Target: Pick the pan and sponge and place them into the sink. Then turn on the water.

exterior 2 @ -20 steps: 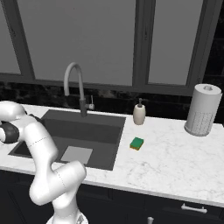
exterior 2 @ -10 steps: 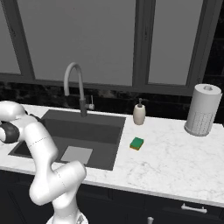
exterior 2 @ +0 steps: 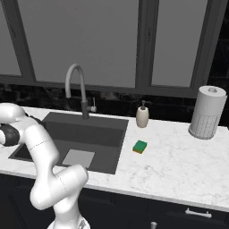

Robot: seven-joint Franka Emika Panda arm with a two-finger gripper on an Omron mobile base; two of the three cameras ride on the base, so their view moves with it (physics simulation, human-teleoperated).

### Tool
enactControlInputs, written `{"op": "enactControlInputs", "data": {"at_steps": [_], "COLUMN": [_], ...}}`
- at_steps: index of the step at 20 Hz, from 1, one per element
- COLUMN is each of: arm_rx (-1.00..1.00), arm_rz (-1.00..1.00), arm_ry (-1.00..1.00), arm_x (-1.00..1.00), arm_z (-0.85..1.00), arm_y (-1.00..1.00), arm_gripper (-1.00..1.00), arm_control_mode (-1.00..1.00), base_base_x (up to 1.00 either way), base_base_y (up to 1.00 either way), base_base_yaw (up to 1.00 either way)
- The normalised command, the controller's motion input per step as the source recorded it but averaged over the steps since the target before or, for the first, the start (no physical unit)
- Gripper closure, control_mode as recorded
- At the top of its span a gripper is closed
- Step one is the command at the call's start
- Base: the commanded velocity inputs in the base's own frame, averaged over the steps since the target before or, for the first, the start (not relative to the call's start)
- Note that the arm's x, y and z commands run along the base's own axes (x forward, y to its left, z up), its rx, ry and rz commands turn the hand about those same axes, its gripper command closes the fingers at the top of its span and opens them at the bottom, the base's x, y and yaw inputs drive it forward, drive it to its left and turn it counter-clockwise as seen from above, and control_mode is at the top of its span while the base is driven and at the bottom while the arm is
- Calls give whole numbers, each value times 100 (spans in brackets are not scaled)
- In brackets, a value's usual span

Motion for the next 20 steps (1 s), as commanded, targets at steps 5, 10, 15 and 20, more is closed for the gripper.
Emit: {"op": "enactControlInputs", "data": {"at_steps": [5,10,15,20], "arm_rx": [7,14,14,13], "arm_rz": [-2,-2,0,0], "arm_ry": [-9,-3,0,0], "arm_x": [0,0,0,-10], "arm_z": [-9,-7,-2,-23], "arm_y": [-17,-29,-37,-32], "arm_gripper": [-100,-100,-100,-100], "arm_control_mode": [-100,-100,-100,-100], "base_base_x": [0,0,0,0], "base_base_y": [0,0,0,0], "base_base_yaw": [0,0,0,0]}}
